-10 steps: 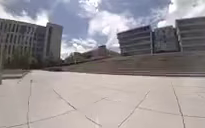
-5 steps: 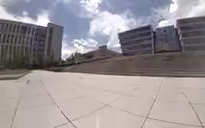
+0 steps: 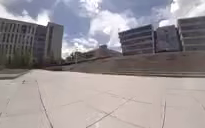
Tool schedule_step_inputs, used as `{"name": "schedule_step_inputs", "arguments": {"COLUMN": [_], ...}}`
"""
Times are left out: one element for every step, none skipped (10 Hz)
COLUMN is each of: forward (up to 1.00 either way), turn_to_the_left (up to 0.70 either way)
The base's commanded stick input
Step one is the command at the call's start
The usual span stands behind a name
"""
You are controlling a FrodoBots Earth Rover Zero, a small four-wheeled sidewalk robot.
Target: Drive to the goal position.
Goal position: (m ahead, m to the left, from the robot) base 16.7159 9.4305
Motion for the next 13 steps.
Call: {"name": "schedule_step_inputs", "arguments": {"forward": [0.70, 0.70, 0.70, 0.70, 0.70, 0.70, 0.70, 0.70, 0.70, 0.70, 0.70, 0.70, 0.70], "turn_to_the_left": [0.00, 0.00, 0.00, 0.00, 0.00, 0.00, 0.00, 0.00, 0.00, 0.00, 0.00, 0.00, 0.00]}}
